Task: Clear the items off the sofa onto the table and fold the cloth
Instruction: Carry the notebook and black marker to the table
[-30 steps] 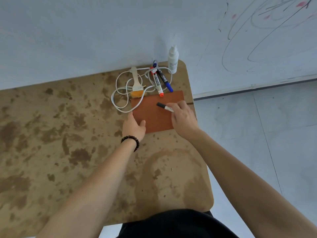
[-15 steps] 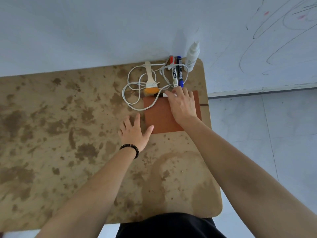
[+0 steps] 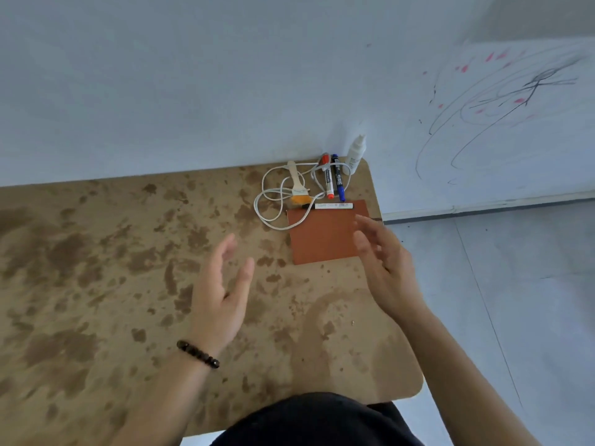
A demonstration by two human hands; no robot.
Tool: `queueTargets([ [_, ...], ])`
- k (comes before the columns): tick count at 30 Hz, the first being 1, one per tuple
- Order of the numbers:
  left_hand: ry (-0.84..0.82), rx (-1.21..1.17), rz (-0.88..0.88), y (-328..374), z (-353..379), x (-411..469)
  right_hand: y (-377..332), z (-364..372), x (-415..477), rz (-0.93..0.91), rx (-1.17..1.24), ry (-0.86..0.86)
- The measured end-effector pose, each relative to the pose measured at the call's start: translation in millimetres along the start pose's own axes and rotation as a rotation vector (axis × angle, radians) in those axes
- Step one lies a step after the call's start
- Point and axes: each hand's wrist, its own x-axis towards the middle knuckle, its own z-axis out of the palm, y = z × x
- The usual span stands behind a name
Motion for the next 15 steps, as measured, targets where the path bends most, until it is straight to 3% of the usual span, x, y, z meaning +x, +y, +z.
queueTargets([
  [5,0.159,-0.194,-0.037,1.4,-42.1,-74.9,-20.0,-24.4,-98.8,0.030,0.170,0.097],
  [11,0.379,-0.239,-0.126,5.7,-50.0,-156.1,0.6,-52.0,-143.6,-0.041,0.099,0.024],
  [15,0.593,-0.189,-0.188,16.9,-30.1,-225.8,21.7,-65.9,-148.4,-0.128,0.062,-0.129],
])
